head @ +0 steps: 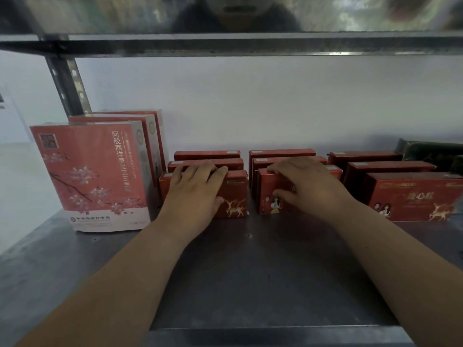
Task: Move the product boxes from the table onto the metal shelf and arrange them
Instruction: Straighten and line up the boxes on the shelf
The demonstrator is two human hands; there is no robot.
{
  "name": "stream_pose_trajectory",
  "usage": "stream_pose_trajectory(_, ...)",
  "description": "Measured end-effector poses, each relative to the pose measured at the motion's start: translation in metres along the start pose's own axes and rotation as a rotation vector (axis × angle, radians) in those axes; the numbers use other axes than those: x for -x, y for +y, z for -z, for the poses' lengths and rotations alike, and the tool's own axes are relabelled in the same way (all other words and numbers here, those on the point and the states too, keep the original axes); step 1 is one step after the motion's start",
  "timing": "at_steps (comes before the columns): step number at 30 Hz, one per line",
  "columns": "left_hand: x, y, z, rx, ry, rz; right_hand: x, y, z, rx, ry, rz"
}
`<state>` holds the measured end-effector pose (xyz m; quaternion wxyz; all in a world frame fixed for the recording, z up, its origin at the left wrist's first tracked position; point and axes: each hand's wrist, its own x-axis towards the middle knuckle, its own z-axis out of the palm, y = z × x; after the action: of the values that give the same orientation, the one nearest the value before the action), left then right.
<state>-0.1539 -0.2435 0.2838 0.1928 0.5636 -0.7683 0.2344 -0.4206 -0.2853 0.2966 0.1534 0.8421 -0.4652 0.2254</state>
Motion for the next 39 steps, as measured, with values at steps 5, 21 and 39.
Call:
stream_pose_trajectory(5, 0.0, 0.0, -0.001, 0.013, -0.005, -0.006, 0.001, -0.005, -0.002, 0.021, 0.007, -0.027)
stream_pose_trajectory(21, -0.001, -0.004, -0.006, 0.023, 0.028, -0.009, 0.002, -0.009, 0.003, 0.001, -0.02, -0.062)
stream_pose_trajectory(39, 0.001, -0.008, 0.0, 0.062, 0.06, -0.032, 0.011, -0.01, -0.001, 0.009, 0.015, -0.084)
